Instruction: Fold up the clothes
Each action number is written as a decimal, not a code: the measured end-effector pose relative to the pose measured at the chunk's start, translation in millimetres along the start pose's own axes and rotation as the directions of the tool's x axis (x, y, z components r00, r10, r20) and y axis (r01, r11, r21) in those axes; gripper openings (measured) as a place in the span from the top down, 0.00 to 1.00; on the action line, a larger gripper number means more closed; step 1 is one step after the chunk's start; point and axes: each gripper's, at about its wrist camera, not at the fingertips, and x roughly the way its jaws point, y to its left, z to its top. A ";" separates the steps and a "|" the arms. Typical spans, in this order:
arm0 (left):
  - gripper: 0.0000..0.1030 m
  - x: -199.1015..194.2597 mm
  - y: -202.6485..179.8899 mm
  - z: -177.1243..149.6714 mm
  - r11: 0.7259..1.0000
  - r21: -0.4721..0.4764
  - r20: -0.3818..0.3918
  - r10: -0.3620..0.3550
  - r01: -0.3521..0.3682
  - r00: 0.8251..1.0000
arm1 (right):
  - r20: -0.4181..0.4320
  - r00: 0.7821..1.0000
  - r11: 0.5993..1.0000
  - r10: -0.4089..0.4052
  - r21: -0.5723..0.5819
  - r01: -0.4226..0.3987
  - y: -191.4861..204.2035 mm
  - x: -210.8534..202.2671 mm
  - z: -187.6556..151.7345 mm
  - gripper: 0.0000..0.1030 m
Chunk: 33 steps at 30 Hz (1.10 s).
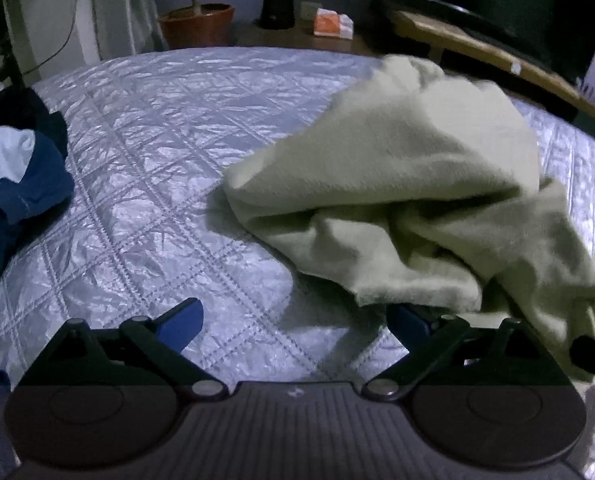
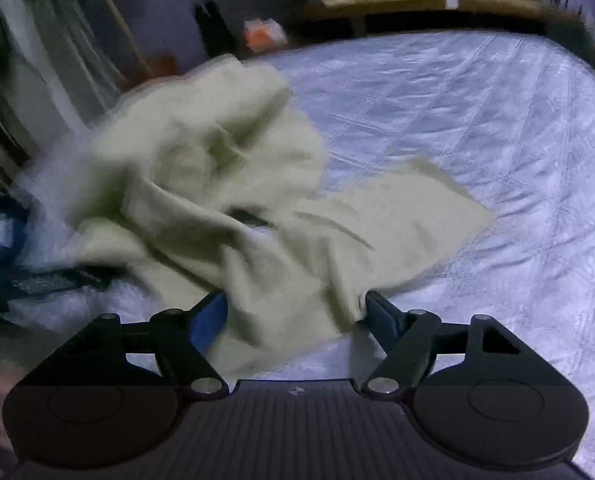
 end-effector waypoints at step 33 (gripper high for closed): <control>0.04 16.6 -6.4 14.8 1.000 -0.024 0.012 0.010 -0.010 1.000 | -0.039 0.977 0.852 -0.211 -0.497 0.165 63.7 21.4 -21.0 0.40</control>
